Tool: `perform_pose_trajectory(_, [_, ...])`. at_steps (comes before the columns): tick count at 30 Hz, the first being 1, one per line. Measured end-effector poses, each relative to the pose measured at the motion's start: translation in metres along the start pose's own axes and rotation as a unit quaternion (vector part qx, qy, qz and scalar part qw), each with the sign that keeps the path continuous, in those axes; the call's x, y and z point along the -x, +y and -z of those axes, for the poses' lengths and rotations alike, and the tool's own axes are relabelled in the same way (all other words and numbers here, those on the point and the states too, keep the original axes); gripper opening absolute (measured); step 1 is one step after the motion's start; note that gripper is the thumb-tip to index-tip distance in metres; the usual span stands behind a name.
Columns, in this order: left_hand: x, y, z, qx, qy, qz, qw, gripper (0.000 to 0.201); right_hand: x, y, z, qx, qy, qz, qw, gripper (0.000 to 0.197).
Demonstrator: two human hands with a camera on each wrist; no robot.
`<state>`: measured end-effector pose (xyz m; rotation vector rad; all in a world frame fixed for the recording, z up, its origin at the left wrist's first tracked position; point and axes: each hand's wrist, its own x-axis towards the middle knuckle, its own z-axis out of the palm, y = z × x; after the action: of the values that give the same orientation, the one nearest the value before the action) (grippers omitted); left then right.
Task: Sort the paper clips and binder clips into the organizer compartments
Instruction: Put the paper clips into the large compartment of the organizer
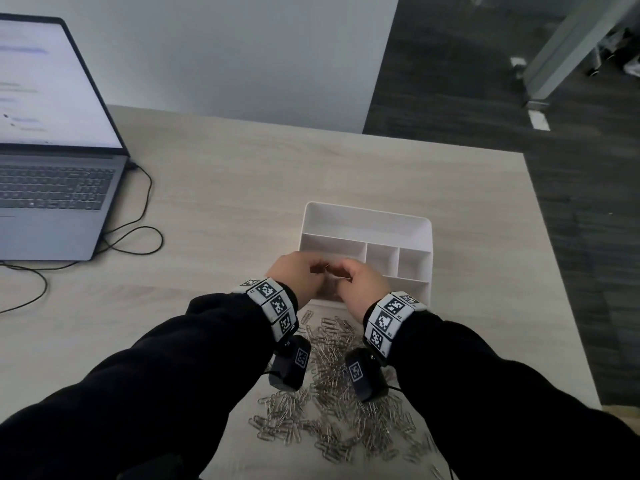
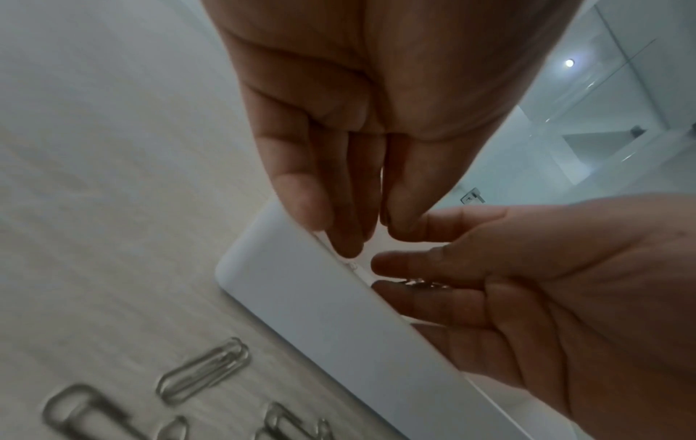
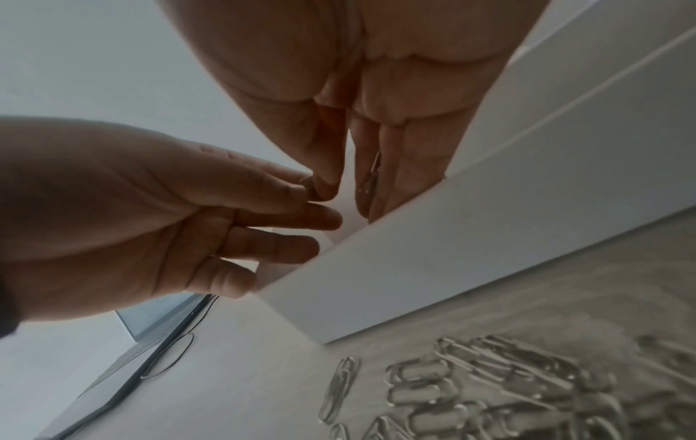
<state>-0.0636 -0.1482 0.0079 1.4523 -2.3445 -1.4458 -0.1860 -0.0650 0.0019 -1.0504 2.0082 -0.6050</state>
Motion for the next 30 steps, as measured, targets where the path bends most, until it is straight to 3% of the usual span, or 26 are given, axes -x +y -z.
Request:
perform_pose_trajectory(5, [0.009, -0.005, -0.002, -0.052, 0.013, 0.007, 0.999, 0.028, 0.02, 0.009, 0.003, 0.032, 0.009, 0.034, 0.999, 0.033])
perform_pose_trajectory(9, [0.033, -0.014, -0.001, -0.036, 0.05, -0.022, 0.998, 0.015, 0.047, 0.017, 0.016, 0.03, 0.029, 0.071, 0.997, 0.026])
perform_pose_trajectory(14, [0.065, -0.061, -0.007, -0.094, 0.038, 0.023, 0.995, 0.01, 0.081, 0.067, 0.026, 0.077, -0.005, 0.027, 0.997, 0.021])
perform_pose_trajectory(16, [0.071, -0.078, -0.014, -0.134, 0.027, 0.041, 0.99, 0.019, 0.088, 0.094, 0.029, 0.129, 0.0, 0.0, 0.992, 0.028])
perform_pose_trajectory(19, [0.074, -0.091, -0.026, -0.168, 0.013, 0.076, 0.983, 0.048, 0.092, 0.128, 0.03, 0.206, 0.044, -0.025, 0.977, 0.045])
perform_pose_trajectory(23, [0.079, -0.076, -0.048, -0.243, 0.01, 0.04, 0.969, 0.069, 0.096, 0.136, 0.02, 0.259, 0.033, -0.064, 0.963, 0.061])
perform_pose_trajectory(30, [0.093, -0.05, -0.098, -0.299, -0.054, -0.067, 0.95, 0.073, 0.108, 0.119, -0.008, 0.265, -0.035, 0.054, 0.962, 0.057])
